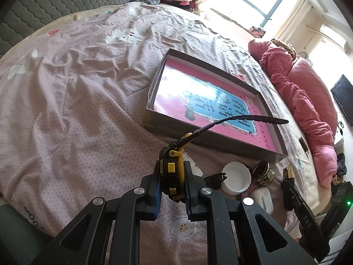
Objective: Organize rigid objects
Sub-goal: 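Lift the watch with the left tool while the right tool carries the lipstick over the box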
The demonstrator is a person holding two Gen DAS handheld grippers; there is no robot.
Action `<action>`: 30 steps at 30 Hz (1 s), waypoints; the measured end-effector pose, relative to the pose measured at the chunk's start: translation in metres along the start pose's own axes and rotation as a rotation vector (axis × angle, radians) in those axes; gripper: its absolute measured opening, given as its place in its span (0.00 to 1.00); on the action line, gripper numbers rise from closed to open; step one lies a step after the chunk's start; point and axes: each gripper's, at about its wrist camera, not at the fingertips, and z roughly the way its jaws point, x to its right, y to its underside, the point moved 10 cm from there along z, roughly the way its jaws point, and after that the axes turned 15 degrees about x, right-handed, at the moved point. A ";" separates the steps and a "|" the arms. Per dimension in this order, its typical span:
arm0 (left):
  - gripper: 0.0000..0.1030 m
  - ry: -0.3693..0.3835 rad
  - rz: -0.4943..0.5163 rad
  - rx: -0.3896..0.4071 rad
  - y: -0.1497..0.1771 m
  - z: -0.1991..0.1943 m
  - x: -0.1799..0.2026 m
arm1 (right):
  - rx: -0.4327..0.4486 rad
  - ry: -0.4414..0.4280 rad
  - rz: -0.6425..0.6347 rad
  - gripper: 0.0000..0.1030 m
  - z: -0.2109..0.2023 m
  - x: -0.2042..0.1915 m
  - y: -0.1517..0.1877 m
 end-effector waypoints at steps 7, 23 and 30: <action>0.16 0.010 0.003 -0.004 0.001 -0.004 0.001 | 0.021 0.017 -0.003 0.23 -0.013 -0.001 -0.002; 0.16 0.035 0.033 0.064 -0.024 -0.019 0.013 | 0.086 0.022 -0.004 0.23 -0.025 -0.006 -0.031; 0.16 0.041 0.057 0.093 -0.038 -0.013 0.025 | 0.138 0.026 -0.037 0.23 -0.015 -0.020 -0.051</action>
